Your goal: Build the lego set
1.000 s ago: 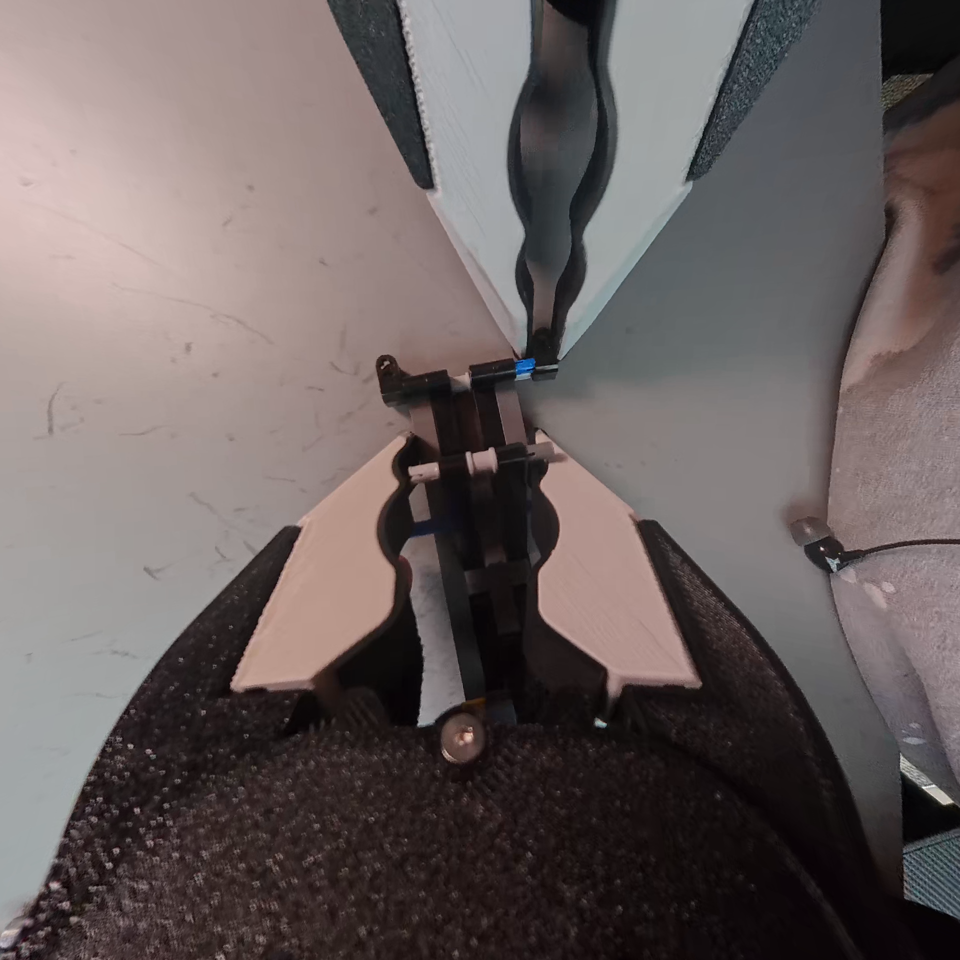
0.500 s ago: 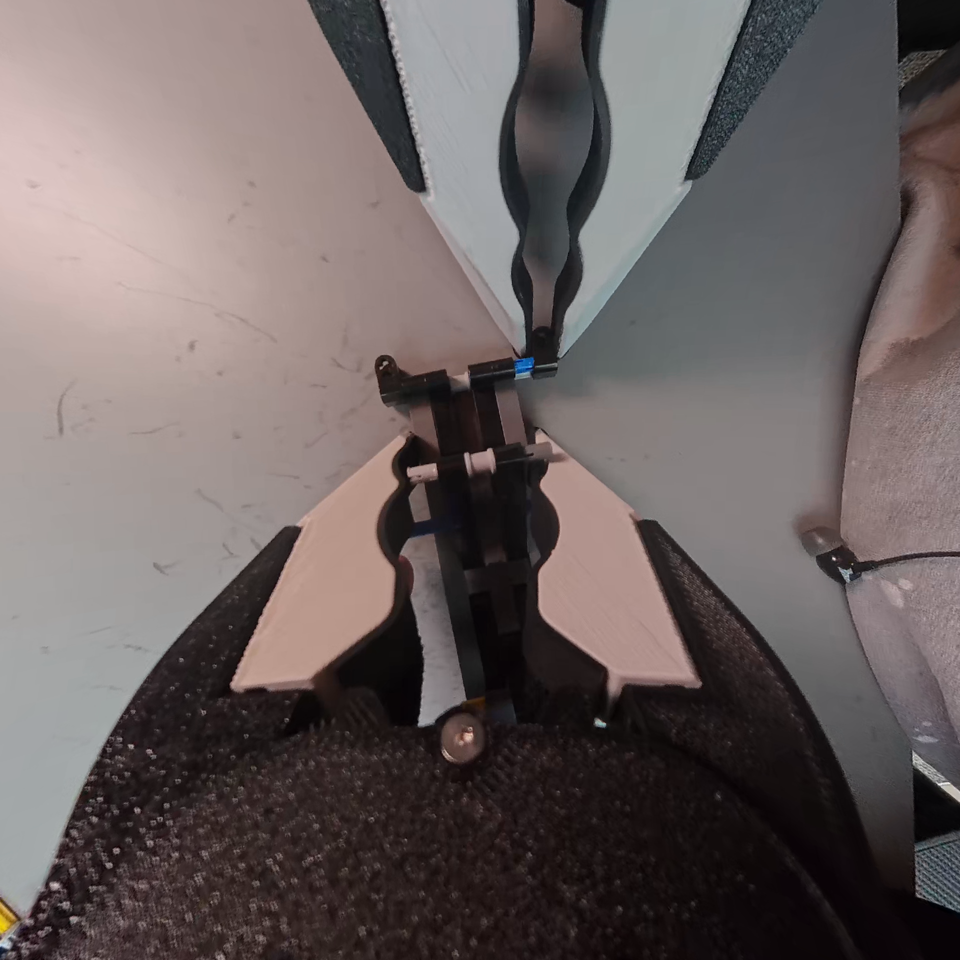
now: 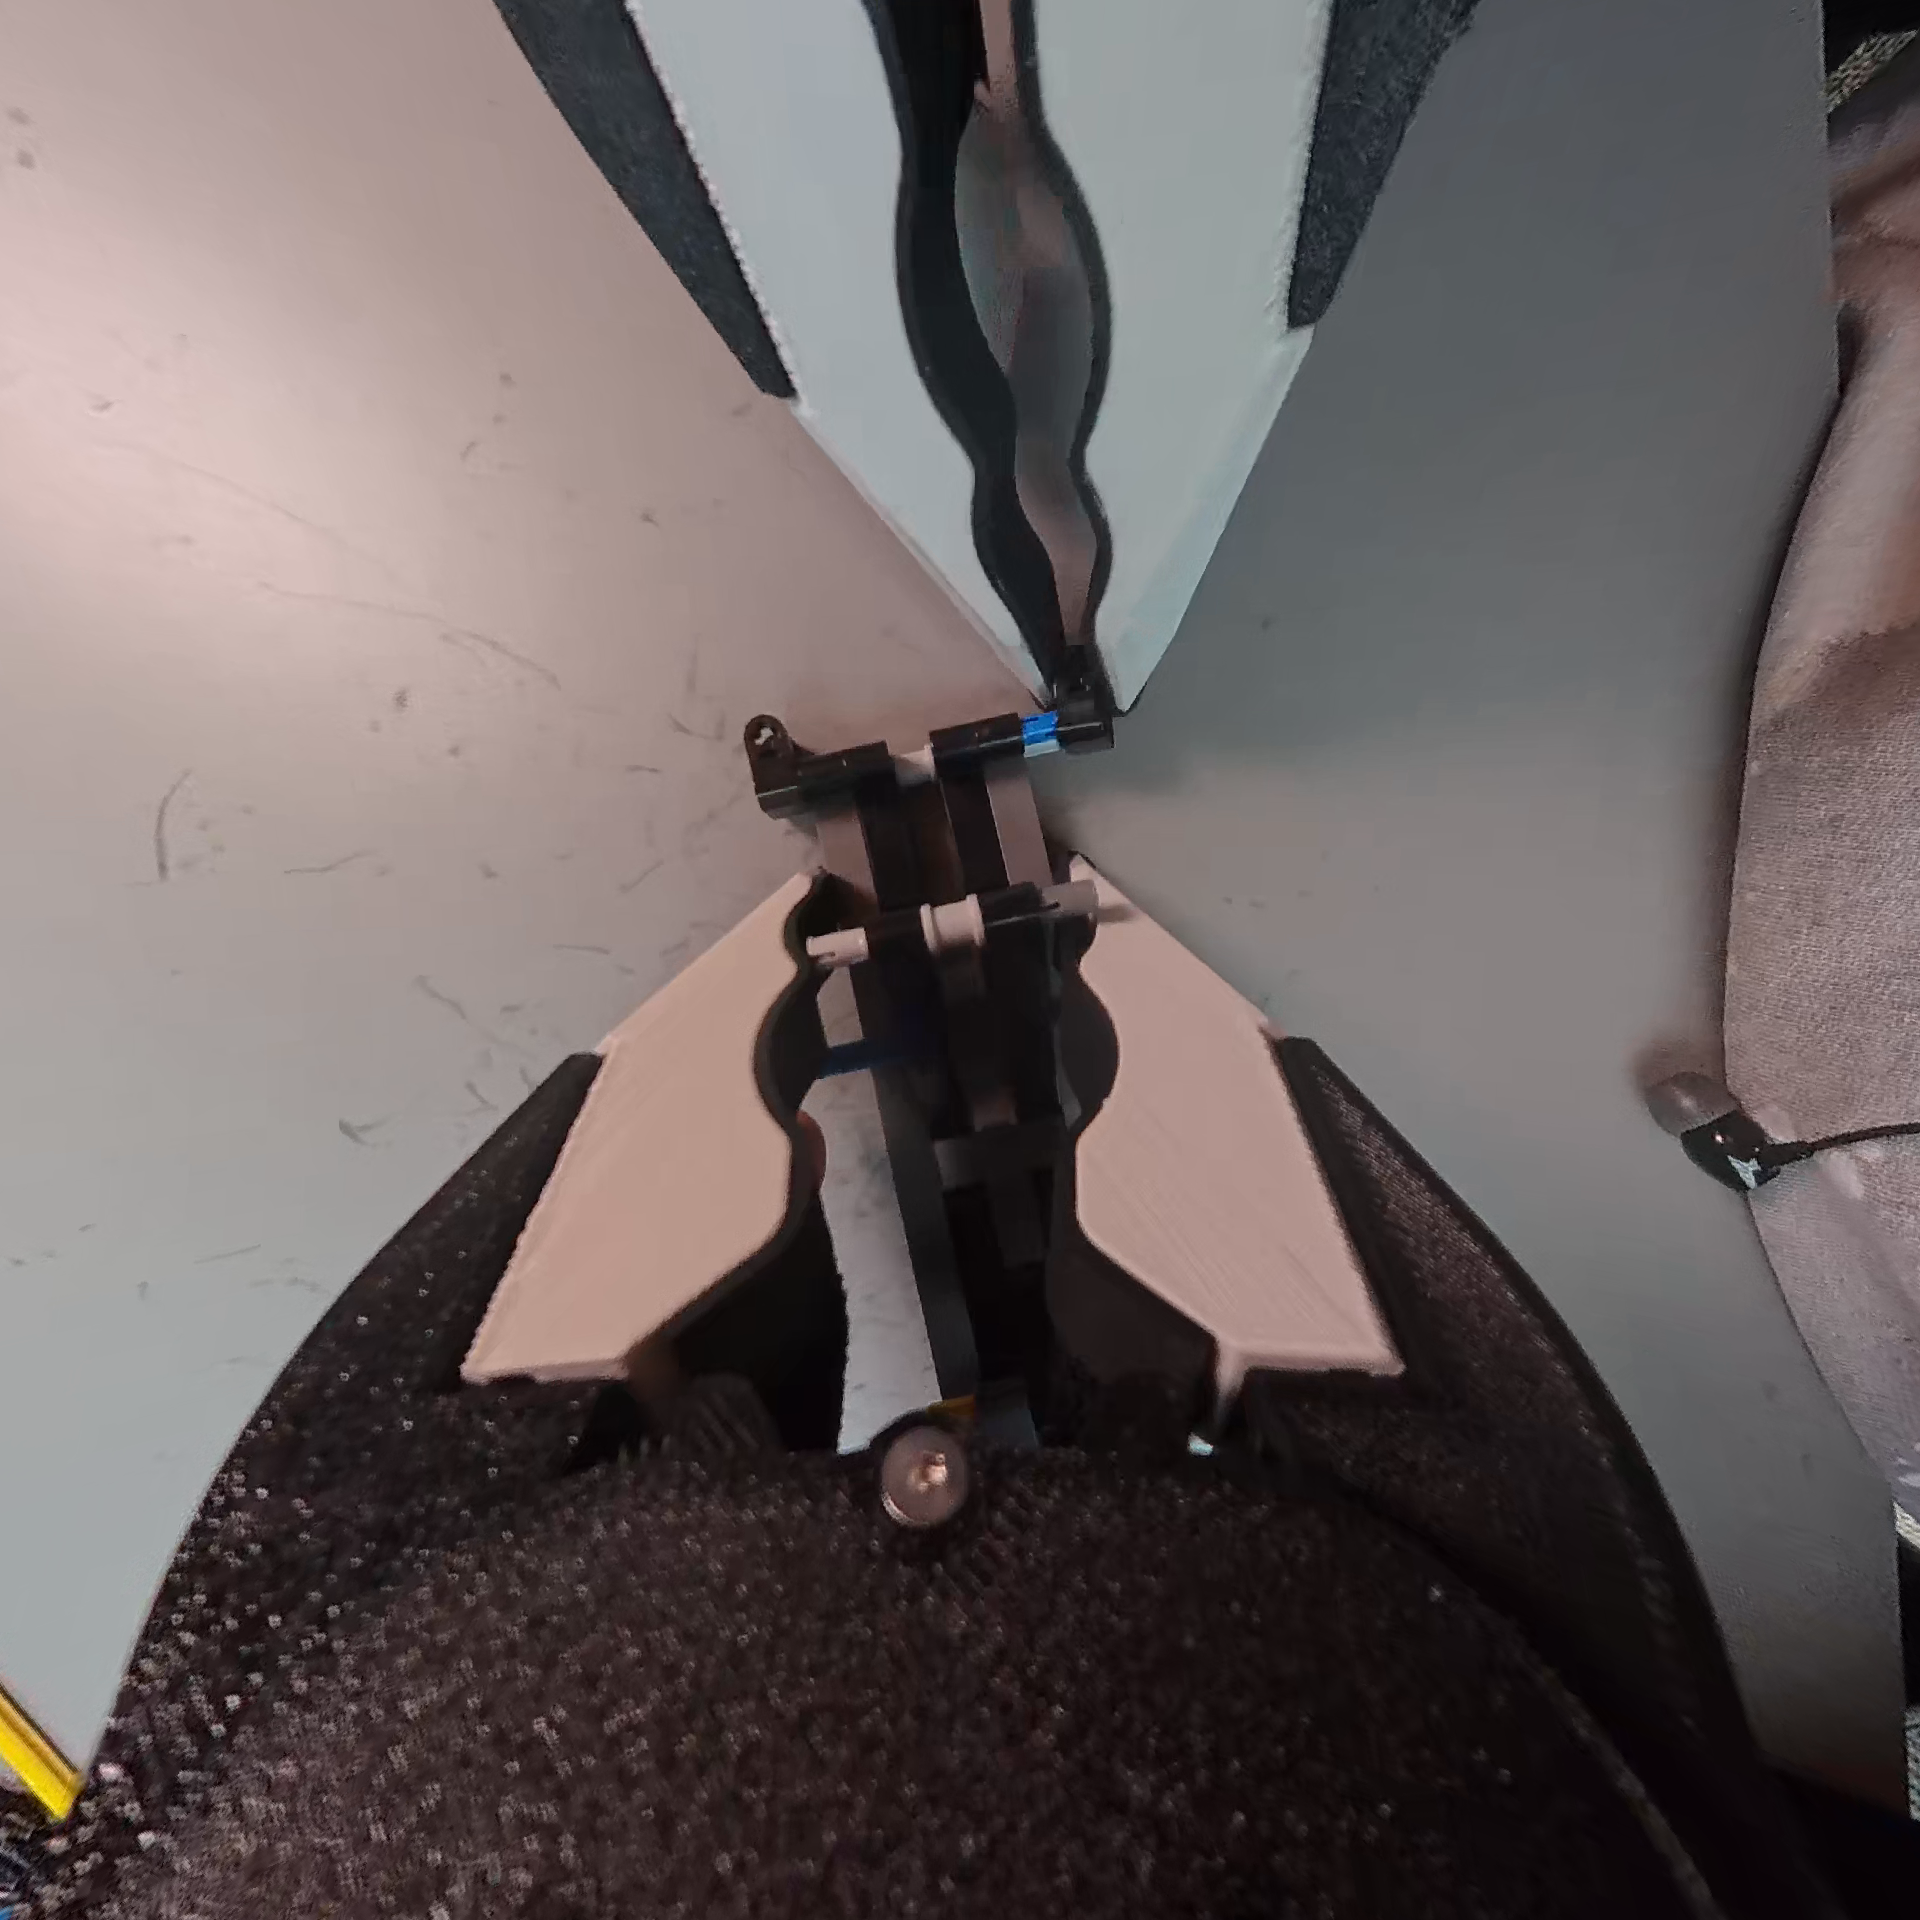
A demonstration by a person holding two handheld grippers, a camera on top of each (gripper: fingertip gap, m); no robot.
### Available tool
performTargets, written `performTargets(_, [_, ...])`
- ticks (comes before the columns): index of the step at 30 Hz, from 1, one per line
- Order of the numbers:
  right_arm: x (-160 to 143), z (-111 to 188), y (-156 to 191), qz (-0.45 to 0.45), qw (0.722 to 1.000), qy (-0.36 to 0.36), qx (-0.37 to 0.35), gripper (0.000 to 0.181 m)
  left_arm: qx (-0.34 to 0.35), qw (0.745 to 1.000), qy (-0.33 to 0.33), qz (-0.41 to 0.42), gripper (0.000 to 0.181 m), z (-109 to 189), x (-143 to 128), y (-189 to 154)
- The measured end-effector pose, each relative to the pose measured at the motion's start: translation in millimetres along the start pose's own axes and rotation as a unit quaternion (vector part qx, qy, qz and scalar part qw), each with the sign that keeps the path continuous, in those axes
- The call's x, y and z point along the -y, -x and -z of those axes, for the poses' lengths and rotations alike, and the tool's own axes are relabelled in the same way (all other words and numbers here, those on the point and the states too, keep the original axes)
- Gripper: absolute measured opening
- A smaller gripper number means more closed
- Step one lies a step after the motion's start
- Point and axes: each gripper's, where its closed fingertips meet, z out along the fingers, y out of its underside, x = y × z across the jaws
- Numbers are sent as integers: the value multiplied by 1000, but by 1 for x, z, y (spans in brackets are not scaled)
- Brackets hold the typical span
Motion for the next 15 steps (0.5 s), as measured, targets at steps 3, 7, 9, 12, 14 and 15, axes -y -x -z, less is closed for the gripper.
performTargets(3, [-1, 0, 3, -22, 999, -5, 29, 6, 1, 1000, 1, -6, 43, 0, 1, -1])
performTargets(7, [-2, 0, -1, 47, 999, 26, 1, 6, -12, 1000, -4, -2, 43, 0, 1, -2])
performTargets(9, [-2, 0, -2, 92, 994, 45, -25, 6, -17, 1000, -5, 0, 43, 0, 1, -3])
performTargets(12, [-1, 0, -2, 107, 992, 47, -46, 6, -22, 1000, -7, 6, 43, 0, 1, -3])
performTargets(14, [2, -1, -7, 110, 990, 35, -81, 6, -27, 1000, -7, 14, 43, 0, 0, -3])
performTargets(15, [2, -1, -8, 109, 989, 28, -94, 7, -29, 999, -8, 21, 43, 1, 0, -3])
